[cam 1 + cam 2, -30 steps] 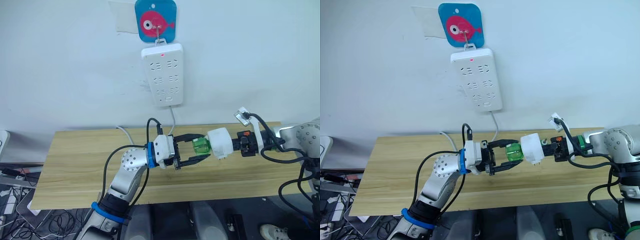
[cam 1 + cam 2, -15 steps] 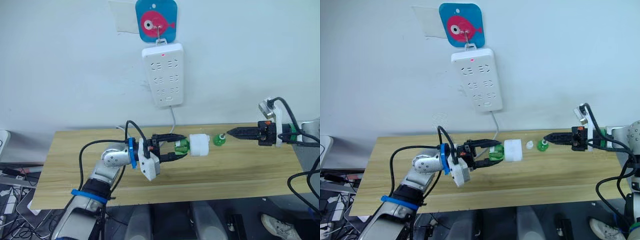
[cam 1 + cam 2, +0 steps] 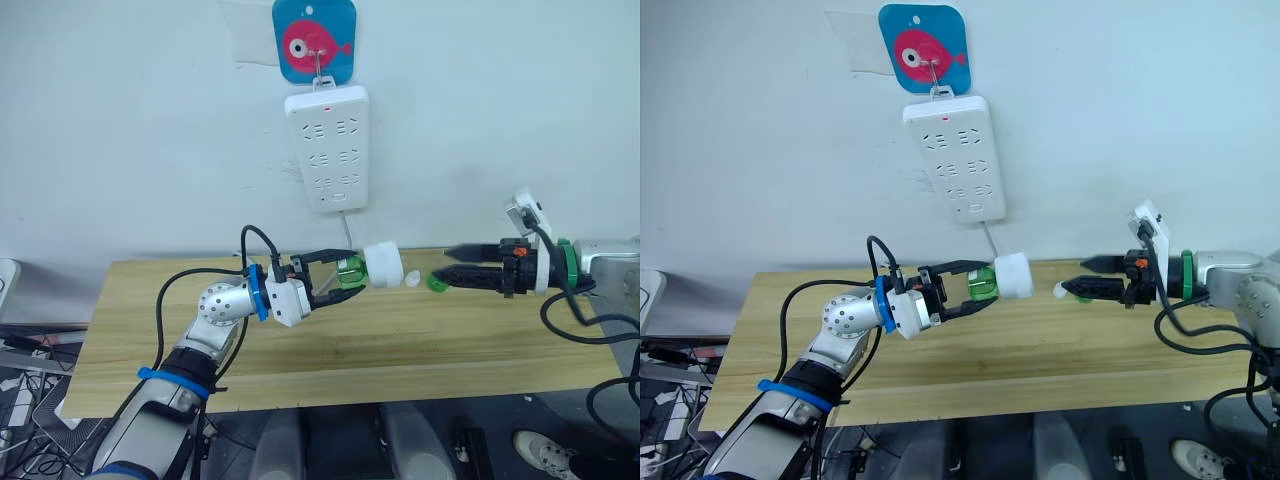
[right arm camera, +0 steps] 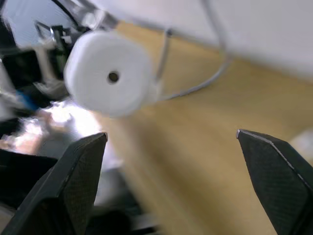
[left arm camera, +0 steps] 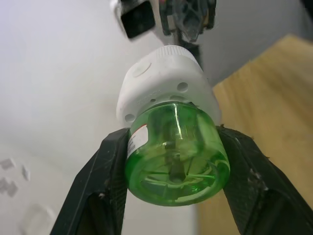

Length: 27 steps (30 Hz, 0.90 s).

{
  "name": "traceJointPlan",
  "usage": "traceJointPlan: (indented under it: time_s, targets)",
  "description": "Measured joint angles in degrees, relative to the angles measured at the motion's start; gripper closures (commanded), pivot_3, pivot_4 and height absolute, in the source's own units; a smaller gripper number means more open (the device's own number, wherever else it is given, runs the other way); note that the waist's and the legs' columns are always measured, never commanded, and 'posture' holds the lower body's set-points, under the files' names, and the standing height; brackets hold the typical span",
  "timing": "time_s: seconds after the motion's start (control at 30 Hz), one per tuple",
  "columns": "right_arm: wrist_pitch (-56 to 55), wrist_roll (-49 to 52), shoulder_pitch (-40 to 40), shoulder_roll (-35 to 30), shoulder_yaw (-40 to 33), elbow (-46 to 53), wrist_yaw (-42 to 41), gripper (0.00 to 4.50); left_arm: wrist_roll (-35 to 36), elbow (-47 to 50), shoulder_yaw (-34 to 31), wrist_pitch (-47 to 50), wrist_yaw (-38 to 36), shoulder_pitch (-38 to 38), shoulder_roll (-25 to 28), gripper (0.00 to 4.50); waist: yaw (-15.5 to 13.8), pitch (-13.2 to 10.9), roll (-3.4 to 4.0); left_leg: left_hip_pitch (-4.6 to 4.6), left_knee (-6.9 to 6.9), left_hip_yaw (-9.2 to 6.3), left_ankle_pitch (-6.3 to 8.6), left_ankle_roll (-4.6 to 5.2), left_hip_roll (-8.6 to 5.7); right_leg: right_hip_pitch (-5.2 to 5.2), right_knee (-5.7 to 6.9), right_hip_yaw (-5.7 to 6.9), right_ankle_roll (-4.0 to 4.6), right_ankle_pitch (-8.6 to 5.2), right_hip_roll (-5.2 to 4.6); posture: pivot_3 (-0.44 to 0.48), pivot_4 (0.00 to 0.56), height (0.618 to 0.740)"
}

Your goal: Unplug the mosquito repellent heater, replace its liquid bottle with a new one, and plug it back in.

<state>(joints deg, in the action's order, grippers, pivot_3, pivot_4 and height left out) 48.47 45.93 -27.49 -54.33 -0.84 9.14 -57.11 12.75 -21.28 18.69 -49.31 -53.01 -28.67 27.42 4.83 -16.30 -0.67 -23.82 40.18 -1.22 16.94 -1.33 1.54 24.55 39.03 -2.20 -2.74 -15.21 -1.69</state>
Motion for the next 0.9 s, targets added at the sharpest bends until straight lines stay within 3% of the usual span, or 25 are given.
traceJointPlan:
  time_s: [0.13,0.27,0.7,0.8,0.9]
  targets:
    - [-23.46,-11.33,2.68,1.63,2.33,2.07,-10.9,0.06,4.54,4.01,-0.16,3.02,-4.82,0.19,0.53,2.25,-0.02,0.0,0.0,0.04,0.0,-0.03,-0.13,-0.23,0.02,-0.02,-0.01,0.01,0.0,0.0,0.07,-0.134,0.226,0.74]
    - [-34.62,-15.76,3.62,4.41,3.15,2.68,-15.55,0.06,6.28,5.4,-0.33,4.43,-7.79,0.92,0.21,2.25,0.0,0.0,0.0,0.04,0.0,0.0,-0.15,-0.26,0.02,-0.04,-0.02,-0.02,0.01,0.0,0.06,-0.136,0.229,0.74]
    - [-31.69,-15.59,1.47,11.57,6.76,7.58,-14.41,0.06,6.08,5.81,-0.92,4.93,-11.29,0.89,-2.62,2.25,-0.02,0.0,0.0,0.13,0.04,-0.08,-0.15,-0.26,0.01,-0.18,-0.01,0.04,0.01,0.01,0.05,-0.132,0.241,0.74]
    - [-30.49,-15.56,1.48,11.66,6.75,8.11,-14.38,0.59,6.03,6.33,-1.14,4.93,-11.45,0.9,-2.63,2.25,-0.07,0.0,0.0,0.13,0.04,-0.07,-0.15,-0.25,0.01,-0.18,-0.01,0.04,0.01,0.0,0.04,-0.13,0.241,0.74]
    - [-30.09,-15.6,1.48,11.62,6.55,8.03,-14.23,1.52,5.5,7.35,-1.16,4.93,-11.59,0.99,-2.91,2.25,-0.07,0.0,0.0,0.14,0.04,-0.07,-0.15,-0.25,0.0,-0.18,0.0,0.03,0.01,0.01,0.03,-0.128,0.239,0.74]
